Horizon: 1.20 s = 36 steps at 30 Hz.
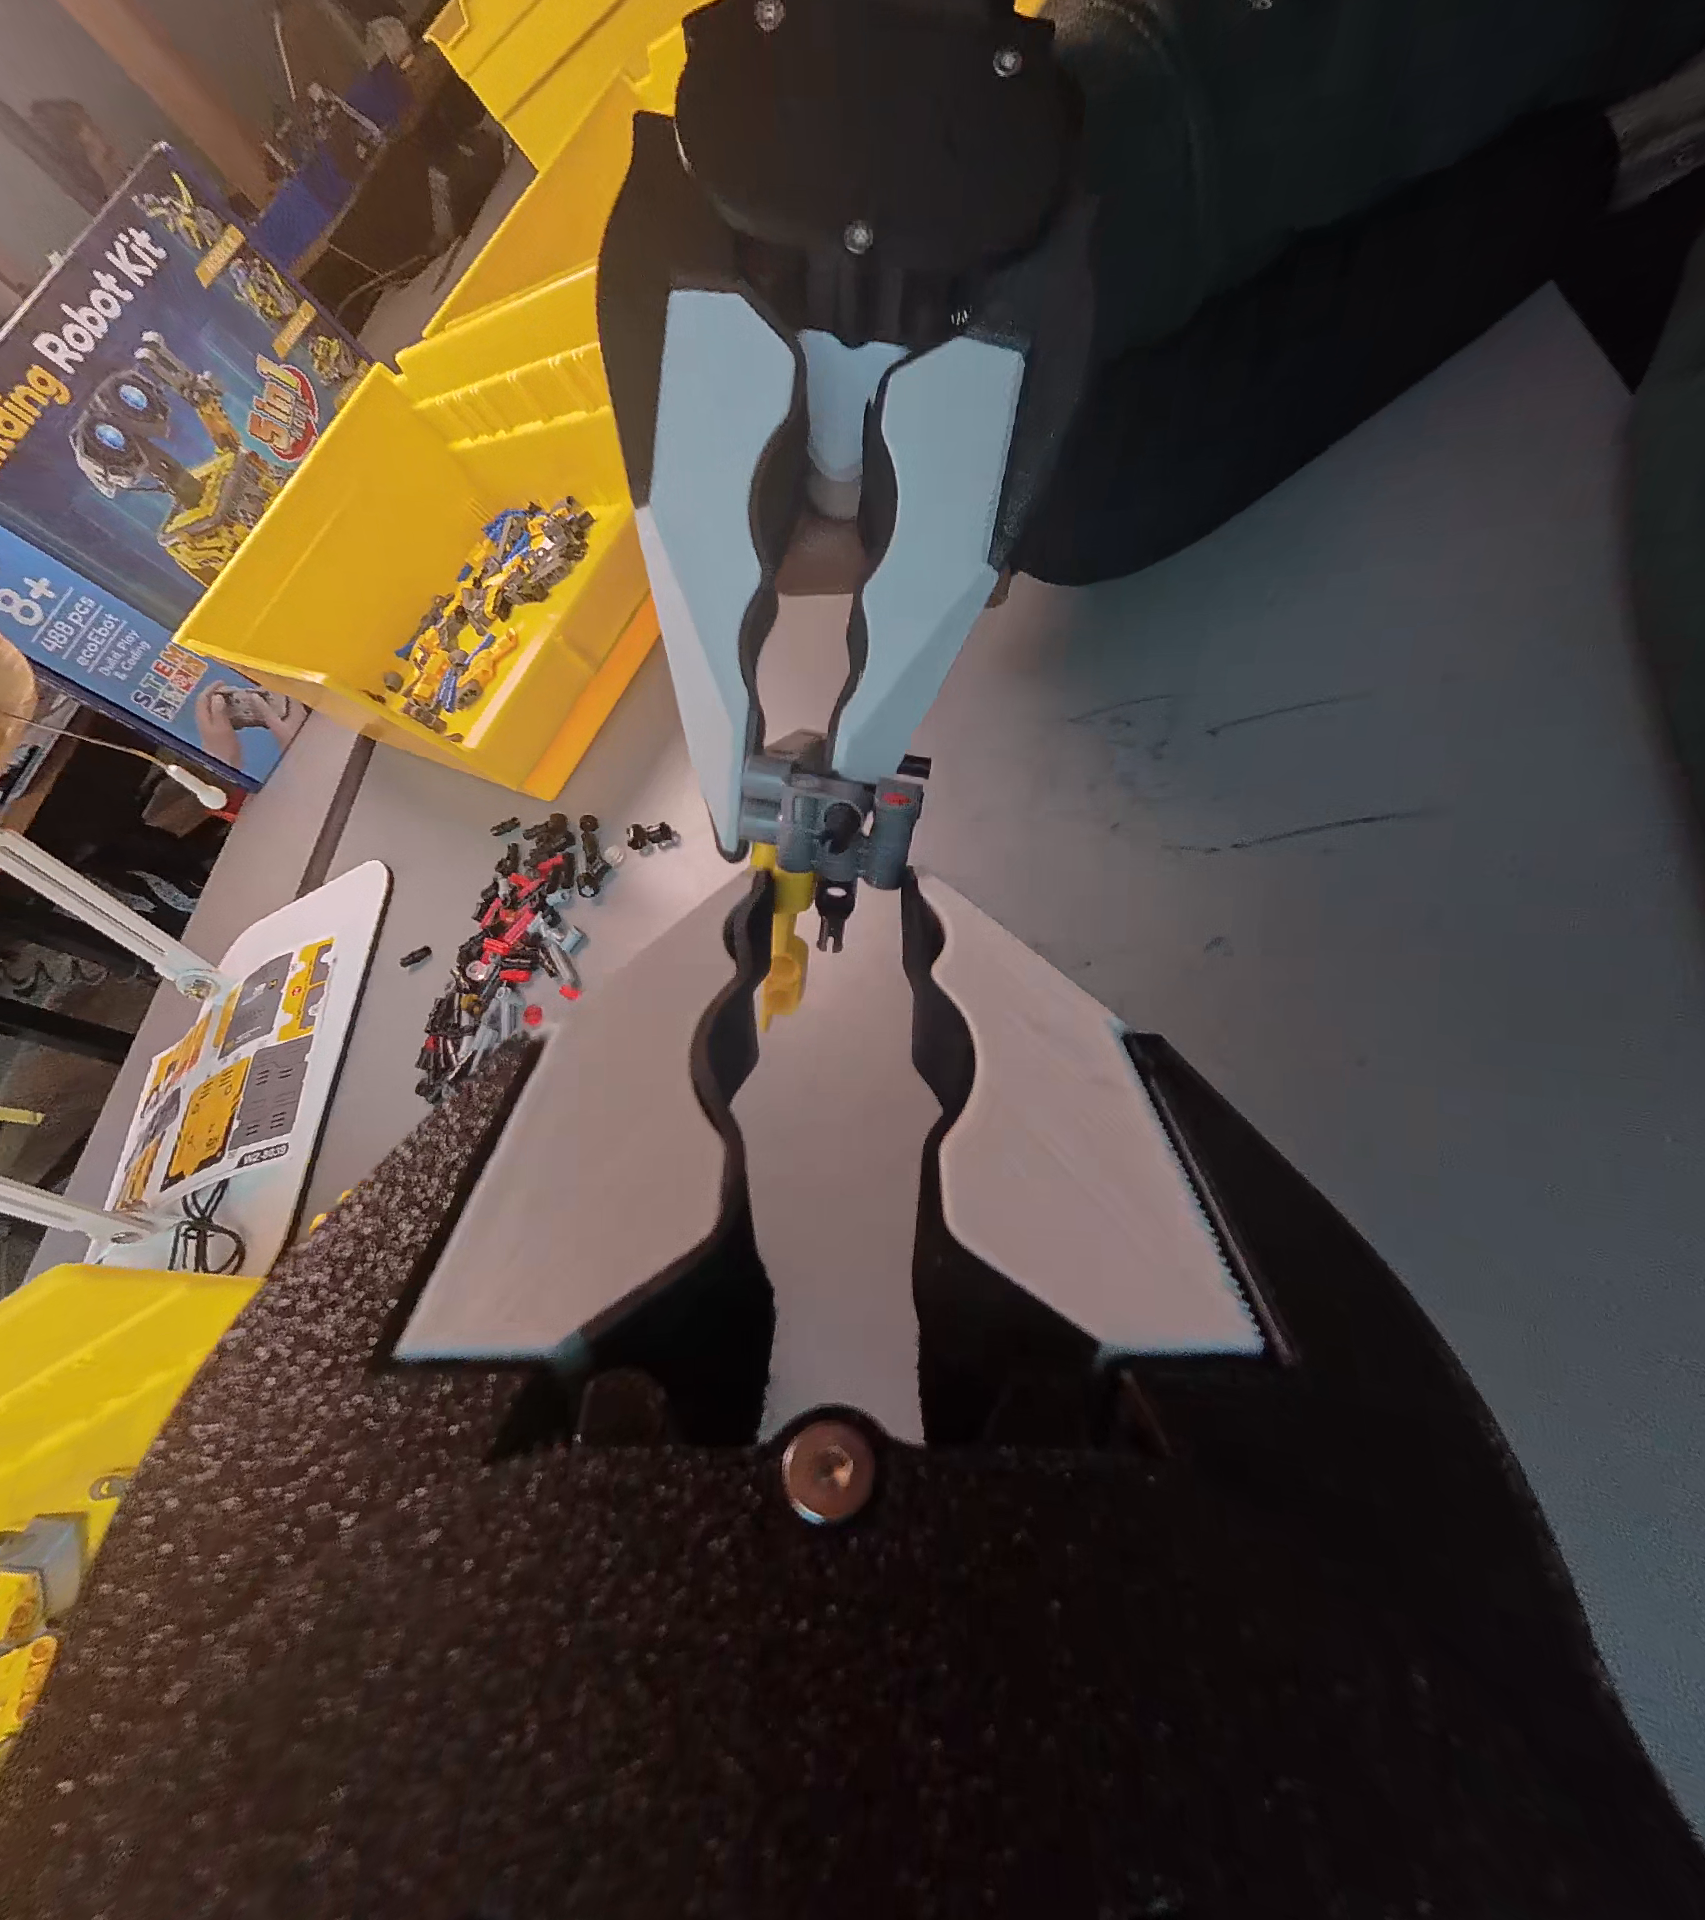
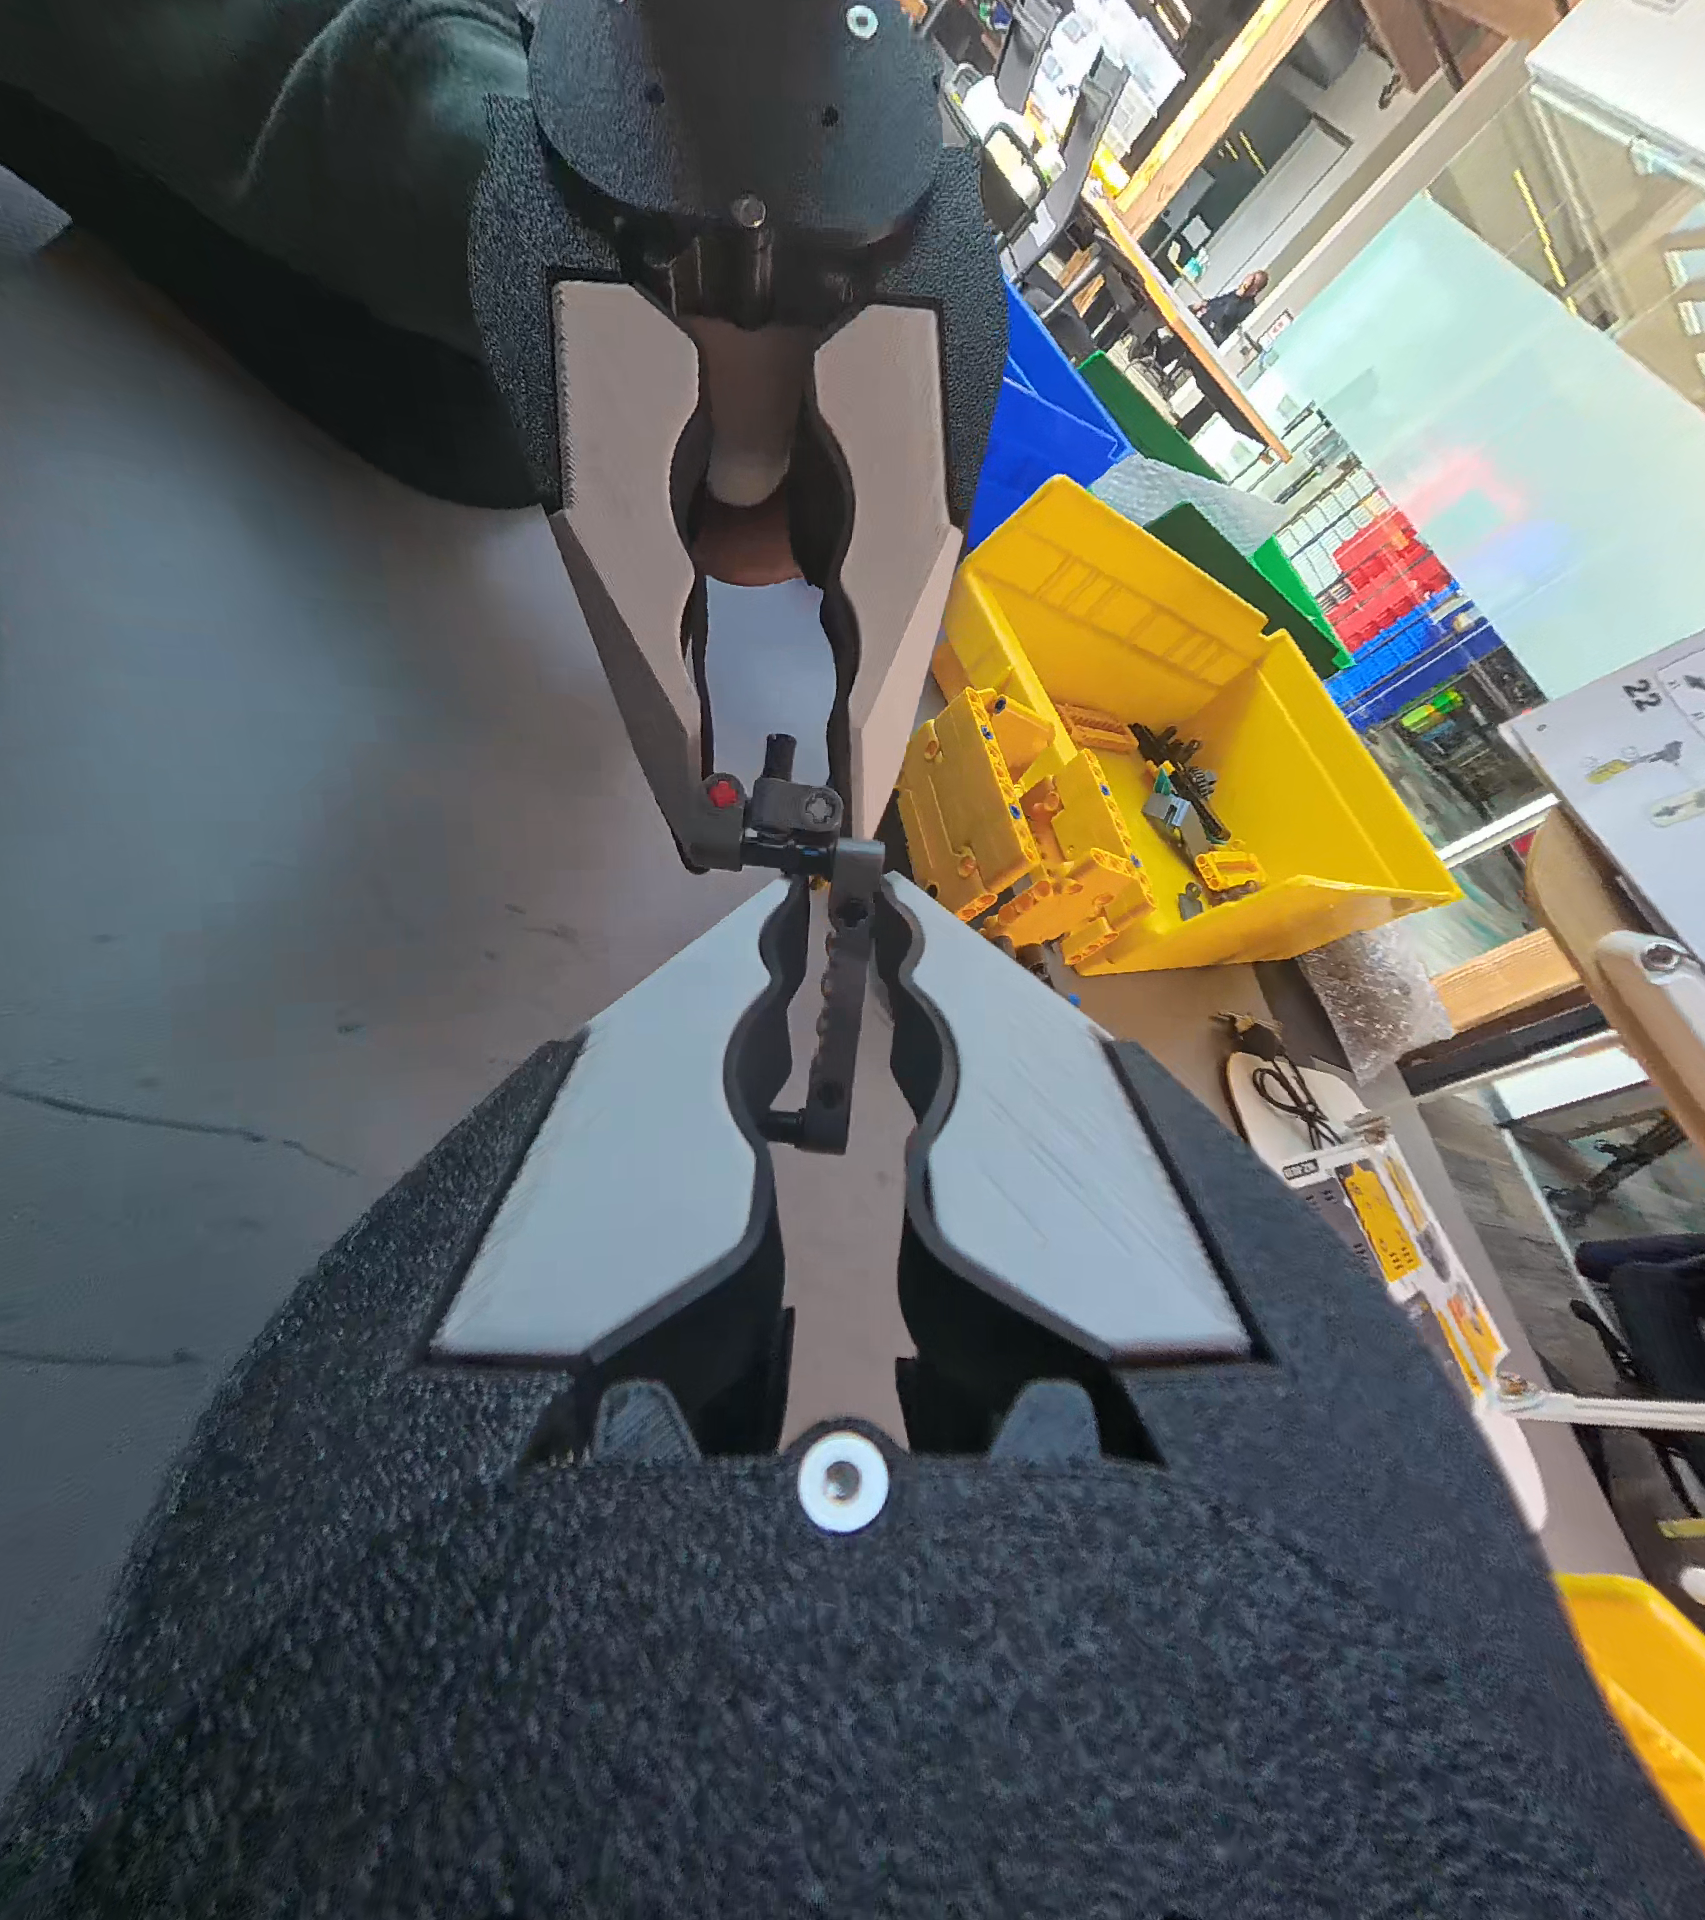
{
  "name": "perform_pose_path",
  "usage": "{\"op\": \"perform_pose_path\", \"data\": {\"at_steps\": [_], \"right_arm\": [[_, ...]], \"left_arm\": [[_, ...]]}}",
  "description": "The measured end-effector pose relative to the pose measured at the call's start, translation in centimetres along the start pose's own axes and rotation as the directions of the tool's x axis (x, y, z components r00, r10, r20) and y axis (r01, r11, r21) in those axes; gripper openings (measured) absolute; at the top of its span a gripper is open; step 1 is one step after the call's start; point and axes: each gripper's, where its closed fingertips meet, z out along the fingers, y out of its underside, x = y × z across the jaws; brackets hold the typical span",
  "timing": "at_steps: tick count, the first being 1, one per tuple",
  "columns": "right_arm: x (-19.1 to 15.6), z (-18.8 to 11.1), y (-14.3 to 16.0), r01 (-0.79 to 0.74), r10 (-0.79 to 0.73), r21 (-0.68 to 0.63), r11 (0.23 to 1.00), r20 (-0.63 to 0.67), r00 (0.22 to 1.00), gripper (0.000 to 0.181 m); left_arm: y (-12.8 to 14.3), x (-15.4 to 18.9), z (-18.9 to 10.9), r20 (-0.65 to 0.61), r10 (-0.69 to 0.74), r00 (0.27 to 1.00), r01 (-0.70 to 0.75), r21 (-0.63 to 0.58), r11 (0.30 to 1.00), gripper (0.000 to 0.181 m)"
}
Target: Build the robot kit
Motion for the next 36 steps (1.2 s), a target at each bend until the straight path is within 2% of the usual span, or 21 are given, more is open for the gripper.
{"op": "perform_pose_path", "data": {"at_steps": [5, 9, 13, 14, 15, 16, 28, 32, 36], "right_arm": [[0.6, -0.4, -0.8, 0.072, -0.070, 0.022, 0.997, -0.052, 0.996, 0.009], [0.6, -0.5, -1.1, 0.149, -0.147, 0.019, 0.989, -0.085, 0.985, 0.009], [0.4, -0.4, -1.4, 0.167, -0.164, 0.024, 0.986, -0.081, 0.983, 0.009], [0.1, -0.2, -1.2, 0.170, -0.168, 0.018, 0.985, -0.071, 0.983, 0.009], [0.1, -0.2, -1.1, 0.166, -0.165, 0.010, 0.986, -0.070, 0.984, 0.009], [0.2, -0.1, -0.9, 0.161, -0.161, -0.001, 0.987, -0.069, 0.985, 0.009], [0.6, 0.0, -0.2, 0.103, -0.111, -0.119, 0.988, -0.062, 0.992, 0.007], [0.8, -0.1, 1.2, 0.113, -0.127, -0.193, 0.975, -0.061, 0.990, 0.006], [1.0, -0.3, 0.0, 0.086, -0.096, -0.138, 0.987, -0.066, 0.993, 0.006]], "left_arm": [[-0.5, -0.5, -0.5, 0.050, 0.013, 0.999, -0.016, 0.053, 0.998, 0.025], [0.0, -0.5, -0.4, 0.030, -0.026, 0.999, 0.024, 0.045, 0.999, 0.035], [0.6, -0.8, 0.0, 0.071, 0.034, 0.997, -0.034, -0.006, 0.999, 0.033], [0.8, -1.0, 0.0, 0.091, 0.058, 0.994, -0.056, -0.017, 0.998, 0.026], [0.9, -1.1, -0.1, 0.107, 0.078, 0.991, -0.076, -0.028, 0.997, 0.017], [1.0, -1.2, 0.0, 0.115, 0.091, 0.989, -0.087, -0.041, 0.995, 0.016], [1.5, -2.0, 0.0, 0.217, 0.306, 0.927, -0.271, -0.178, 0.946, 0.013], [1.9, -2.2, 0.2, 0.226, 0.372, 0.900, -0.320, -0.236, 0.917, 0.012], [1.3, -2.2, 0.1, 0.230, 0.321, 0.919, -0.281, -0.190, 0.941, 0.012]]}}
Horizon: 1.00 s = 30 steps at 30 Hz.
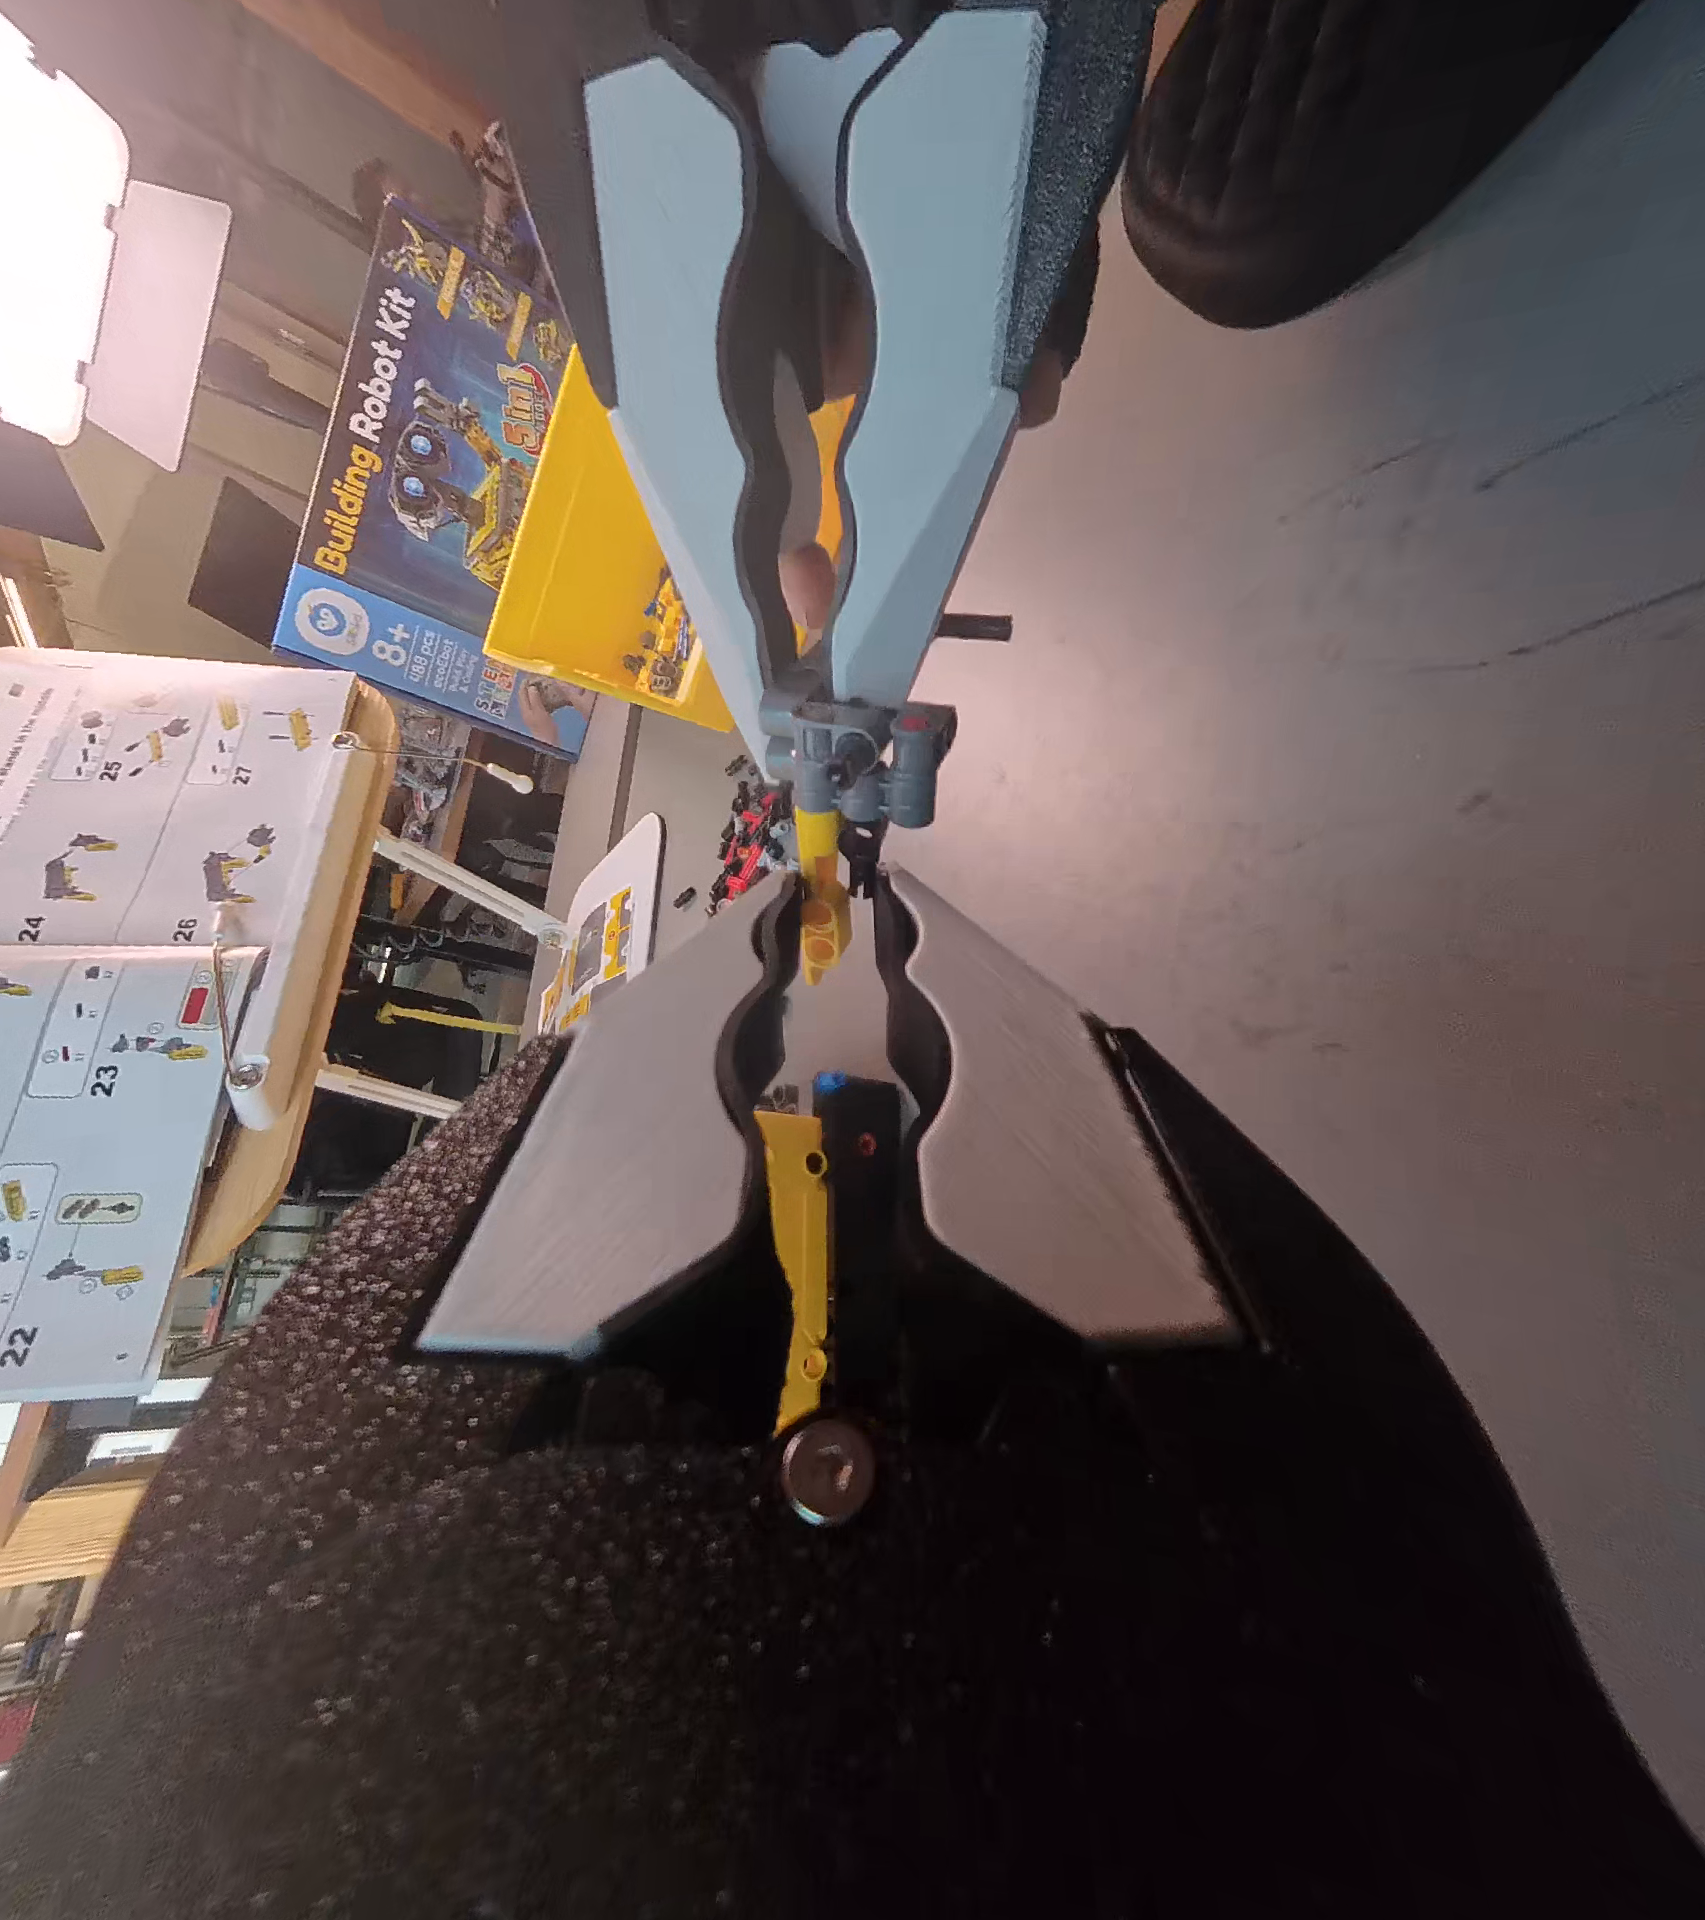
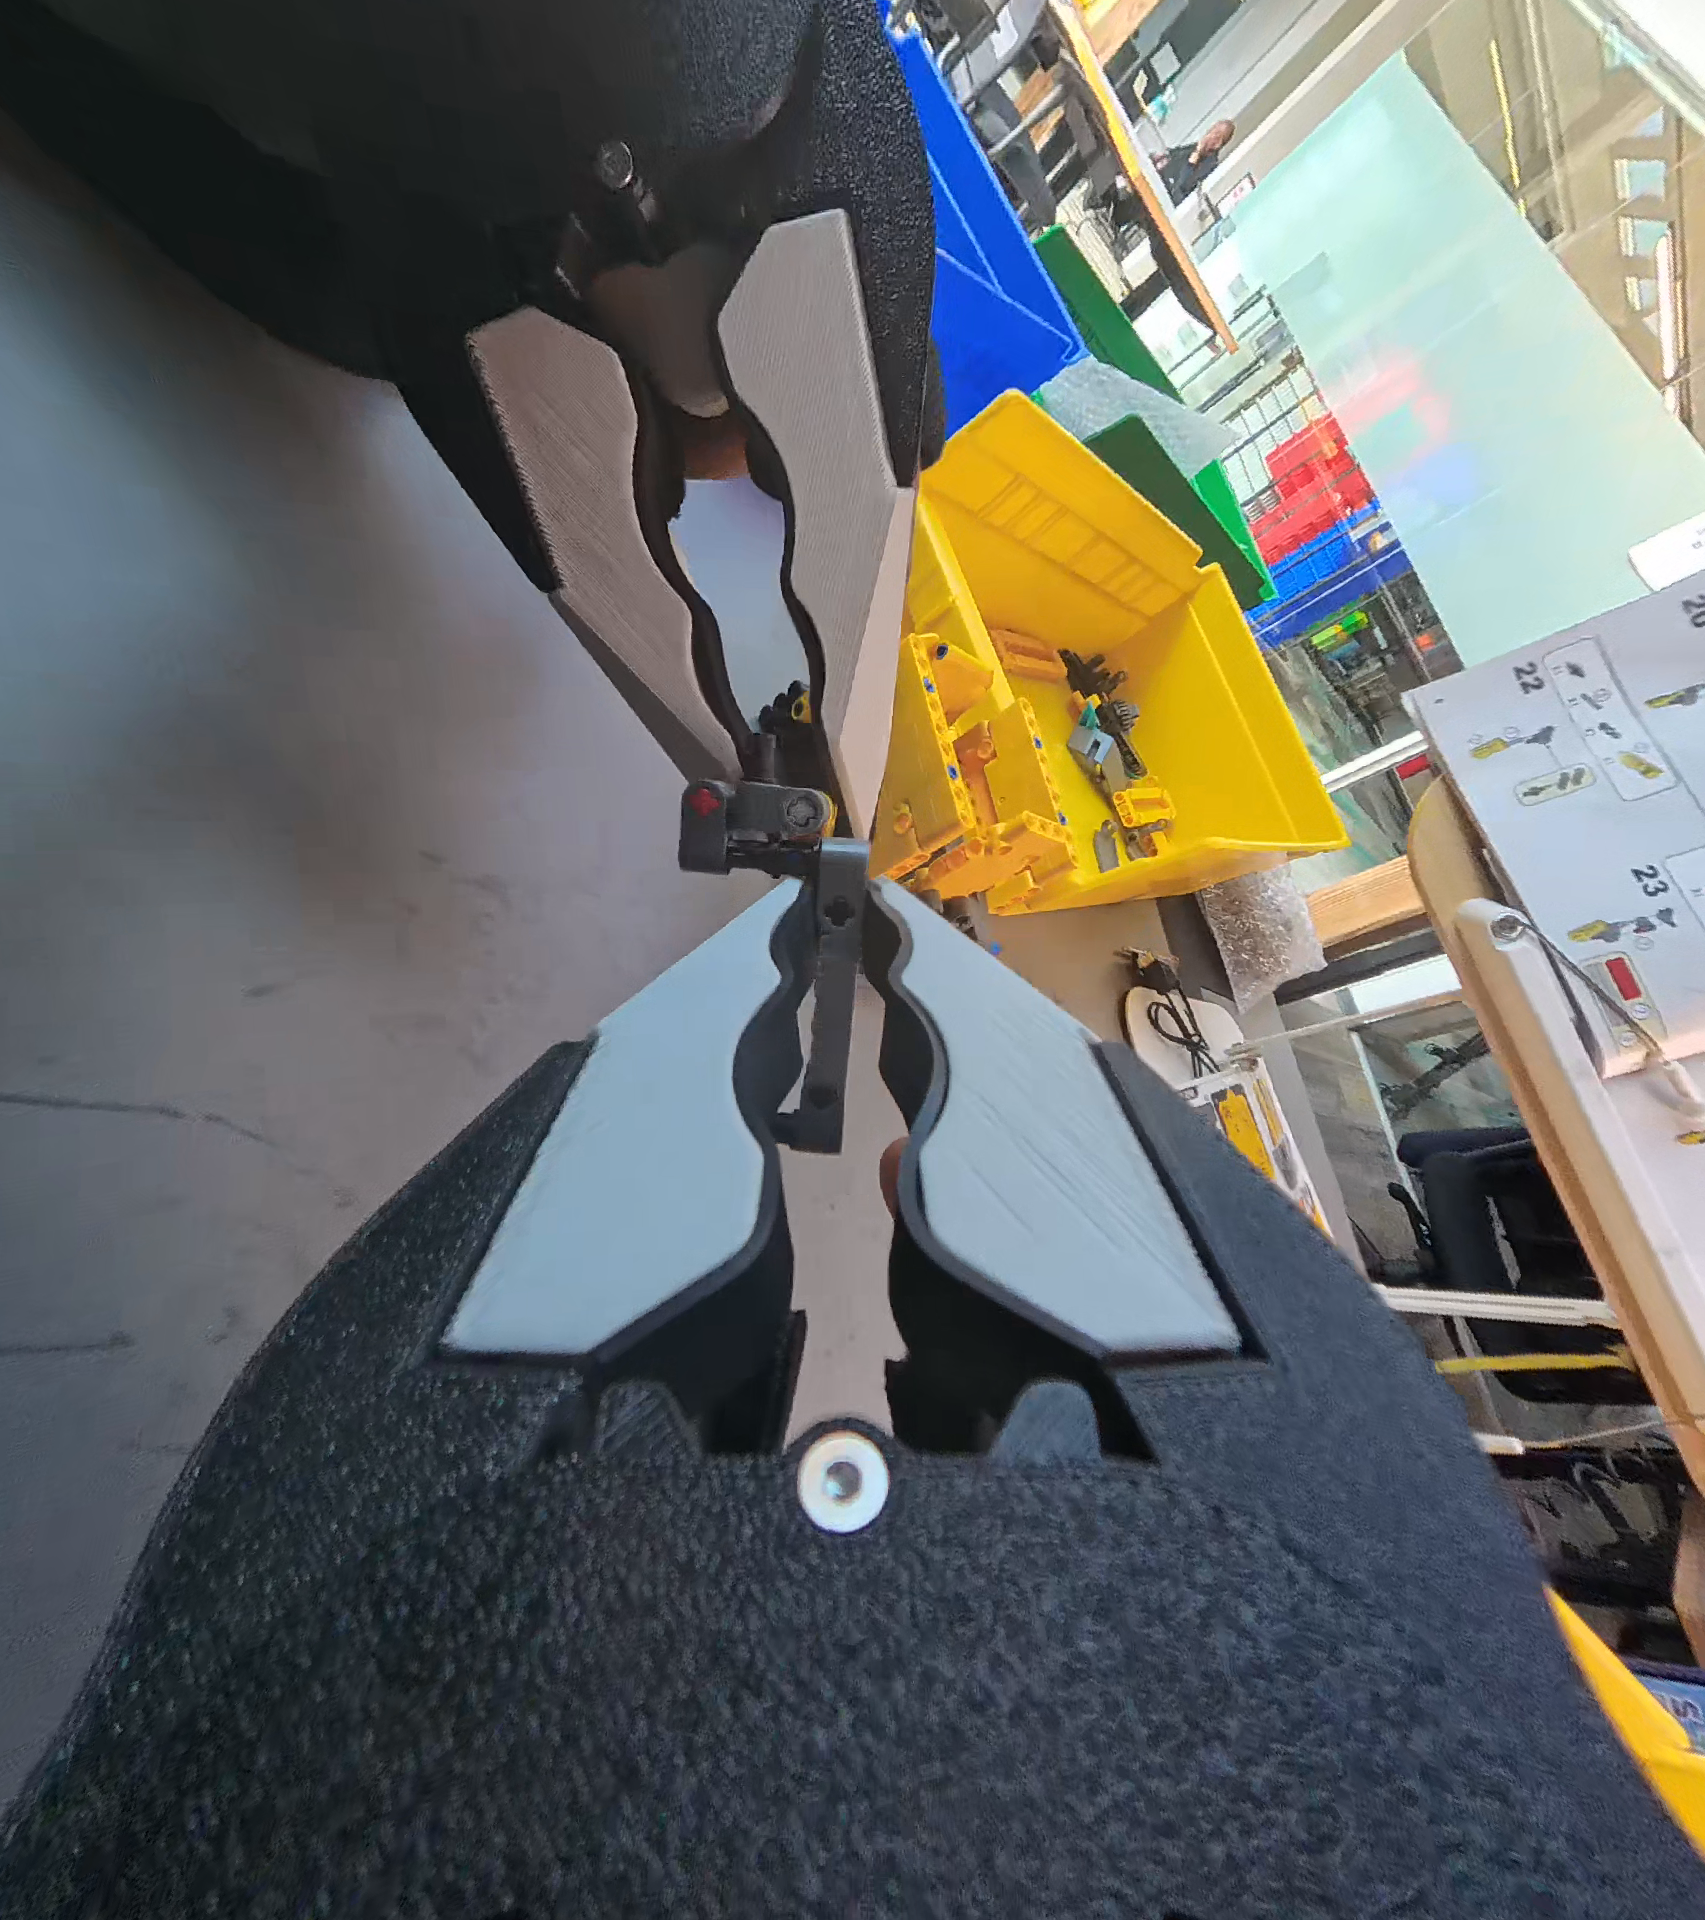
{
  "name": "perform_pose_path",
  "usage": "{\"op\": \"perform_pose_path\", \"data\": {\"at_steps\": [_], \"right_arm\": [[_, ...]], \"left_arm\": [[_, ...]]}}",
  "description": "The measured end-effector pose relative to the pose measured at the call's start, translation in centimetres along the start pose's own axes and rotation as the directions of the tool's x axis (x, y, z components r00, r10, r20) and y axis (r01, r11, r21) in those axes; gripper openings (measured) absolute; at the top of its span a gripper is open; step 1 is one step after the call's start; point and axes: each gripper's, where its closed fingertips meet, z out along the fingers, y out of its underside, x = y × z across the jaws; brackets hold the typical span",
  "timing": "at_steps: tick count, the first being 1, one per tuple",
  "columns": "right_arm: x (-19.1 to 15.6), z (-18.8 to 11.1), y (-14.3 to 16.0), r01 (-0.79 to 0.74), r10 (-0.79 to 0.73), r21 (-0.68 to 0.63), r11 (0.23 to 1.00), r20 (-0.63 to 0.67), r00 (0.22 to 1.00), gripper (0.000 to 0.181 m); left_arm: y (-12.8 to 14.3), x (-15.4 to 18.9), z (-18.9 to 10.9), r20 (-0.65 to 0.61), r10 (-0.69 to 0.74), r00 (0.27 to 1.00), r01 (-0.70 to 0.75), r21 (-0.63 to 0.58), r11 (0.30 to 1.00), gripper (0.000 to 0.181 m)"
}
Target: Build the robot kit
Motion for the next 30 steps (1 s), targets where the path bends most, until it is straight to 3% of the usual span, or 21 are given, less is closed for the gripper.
{"op": "perform_pose_path", "data": {"at_steps": [5, 10, 13, 17, 30], "right_arm": [[-0.3, 0.5, 0.8, -0.005, 0.005, -0.036, 0.999, 0.007, 1.000, 0.007], [-0.1, 0.6, 1.3, -0.098, 0.099, -0.026, 0.995, 0.035, 0.994, 0.007], [-0.5, 0.8, 1.4, -0.147, 0.148, -0.023, 0.989, 0.065, 0.987, 0.007], [-0.9, 1.0, 1.4, -0.196, 0.200, -0.039, 0.980, 0.099, 0.975, 0.007], [-2.0, 1.7, 3.3, -0.136, 0.160, -0.242, 0.961, 0.084, 0.984, 0.005]], "left_arm": [[0.8, 0.5, 0.4, -0.027, -0.024, 0.999, 0.023, -0.022, 0.999, 0.013], [0.1, 1.1, -0.1, -0.163, -0.234, 0.958, 0.247, 0.064, 0.967, 0.028], [-1.0, 0.9, -0.3, -0.201, -0.291, 0.935, 0.316, 0.105, 0.943, 0.034], [-1.0, 1.4, 0.0, -0.233, -0.302, 0.924, 0.328, 0.079, 0.941, 0.023], [0.8, 3.1, 1.3, -0.248, -0.268, 0.931, 0.256, -0.079, 0.963, 0.022]]}}
